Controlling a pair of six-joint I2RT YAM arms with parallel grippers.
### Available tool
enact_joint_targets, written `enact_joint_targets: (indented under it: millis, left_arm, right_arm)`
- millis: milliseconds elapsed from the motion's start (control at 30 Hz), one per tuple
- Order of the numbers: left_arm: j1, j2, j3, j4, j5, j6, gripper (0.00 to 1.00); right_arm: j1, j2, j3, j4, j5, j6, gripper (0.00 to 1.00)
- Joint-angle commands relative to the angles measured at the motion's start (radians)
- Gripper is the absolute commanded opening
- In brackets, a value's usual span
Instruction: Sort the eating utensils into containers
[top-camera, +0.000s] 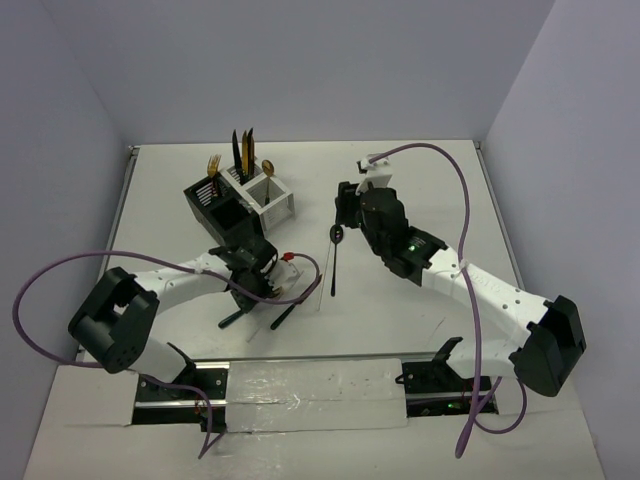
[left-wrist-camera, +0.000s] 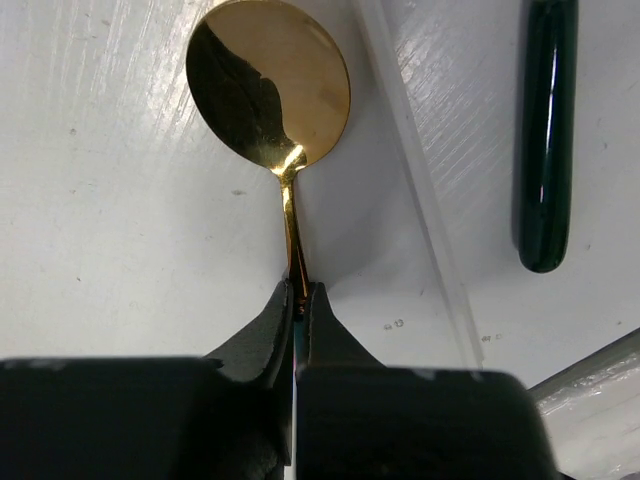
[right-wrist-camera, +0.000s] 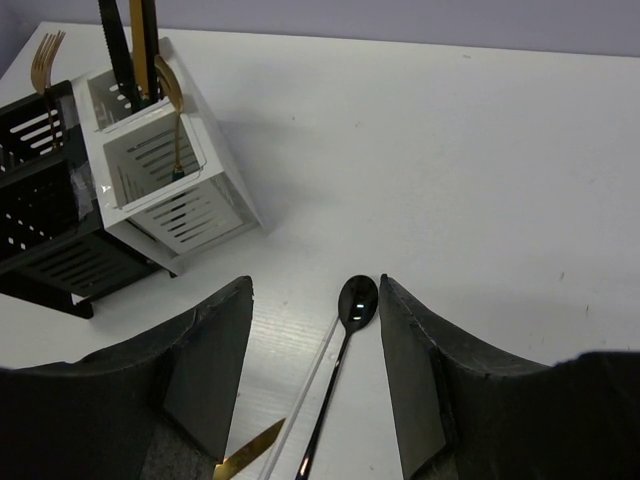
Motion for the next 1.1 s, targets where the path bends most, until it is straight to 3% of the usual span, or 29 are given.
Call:
enact_joint_targets:
  millis: [0,200,533,667,767,900,1067]
  left_arm:
    - [0.001,0.06,-0.031,0.062,-0.023,-0.002,0.0]
    - [0.003,-0.047,0.019,0.094,-0.023,-0.02,0.0]
    - [0.102,-0.3,0.146,0.152,0.072,-0.064,0.0]
    - [0.131,-0.377,0.196,0.297,0.086,-0.094,0.0]
    - [0.156,-0.368,0.246,0.452,0.056,-0.123,0.0]
    - [0.251,-0.268,0.317,0.67,0.055,-0.184,0.0]
    - [0.291,-0.098,0.355,0.905,0.057,-0.227,0.0]
  right_arm:
    - [-0.011,-0.025,-0.007,0.017,0.023,-0.012,0.61]
    - [-0.022,-0.044,-0.024,0.017,0.024,-0.014,0.61]
    - [-0.056,-0.088,-0.062,0.017,0.001,0.018,0.61]
    - [-0.069,-0.107,-0.078,0.017,-0.003,0.029,0.61]
    - [-0.073,-0.121,-0.085,0.017,-0.003,0.034,0.61]
    - [-0.073,-0.136,-0.09,0.017,-0.002,0.047,0.61]
    - [-0.073,-0.159,-0.096,0.007,0.014,0.063,0.61]
